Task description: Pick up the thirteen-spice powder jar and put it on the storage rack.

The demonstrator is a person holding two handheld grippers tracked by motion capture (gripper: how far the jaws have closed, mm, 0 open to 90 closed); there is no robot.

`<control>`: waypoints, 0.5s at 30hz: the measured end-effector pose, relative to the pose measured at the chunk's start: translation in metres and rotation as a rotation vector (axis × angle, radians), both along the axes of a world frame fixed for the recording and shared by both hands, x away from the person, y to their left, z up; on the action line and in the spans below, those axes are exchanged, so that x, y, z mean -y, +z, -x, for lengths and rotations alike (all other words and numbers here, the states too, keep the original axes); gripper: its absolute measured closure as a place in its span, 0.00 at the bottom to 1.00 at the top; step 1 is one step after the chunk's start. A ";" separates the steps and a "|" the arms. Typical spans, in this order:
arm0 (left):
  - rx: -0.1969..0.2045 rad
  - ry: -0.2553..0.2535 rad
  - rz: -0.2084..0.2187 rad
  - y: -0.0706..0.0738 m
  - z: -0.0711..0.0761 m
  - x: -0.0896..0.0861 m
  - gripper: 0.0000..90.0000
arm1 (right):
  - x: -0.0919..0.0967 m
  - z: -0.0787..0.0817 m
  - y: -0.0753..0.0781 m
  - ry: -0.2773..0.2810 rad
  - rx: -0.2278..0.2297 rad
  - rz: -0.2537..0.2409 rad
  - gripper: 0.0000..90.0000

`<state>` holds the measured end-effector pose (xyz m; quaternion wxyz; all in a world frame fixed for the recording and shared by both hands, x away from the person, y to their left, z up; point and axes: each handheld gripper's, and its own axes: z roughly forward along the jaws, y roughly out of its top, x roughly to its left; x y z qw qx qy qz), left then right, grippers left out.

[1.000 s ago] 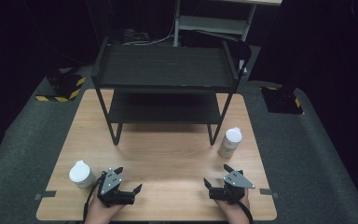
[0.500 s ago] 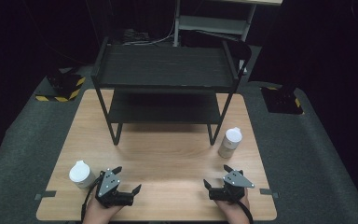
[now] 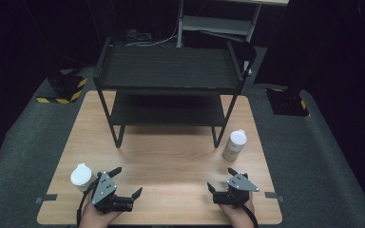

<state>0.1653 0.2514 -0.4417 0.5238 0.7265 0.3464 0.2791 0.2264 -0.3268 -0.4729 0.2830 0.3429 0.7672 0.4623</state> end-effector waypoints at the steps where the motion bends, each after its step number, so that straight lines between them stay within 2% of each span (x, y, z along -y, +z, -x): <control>1: 0.007 0.002 0.003 0.002 0.001 -0.002 0.01 | 0.000 0.000 0.000 0.000 -0.002 0.000 0.01; 6: 0.024 0.014 0.004 0.016 0.003 -0.012 0.01 | 0.000 -0.001 0.000 0.002 -0.005 -0.002 0.01; 15: 0.039 0.059 0.010 0.022 0.009 -0.028 0.01 | 0.000 -0.001 0.000 0.000 -0.003 0.002 0.01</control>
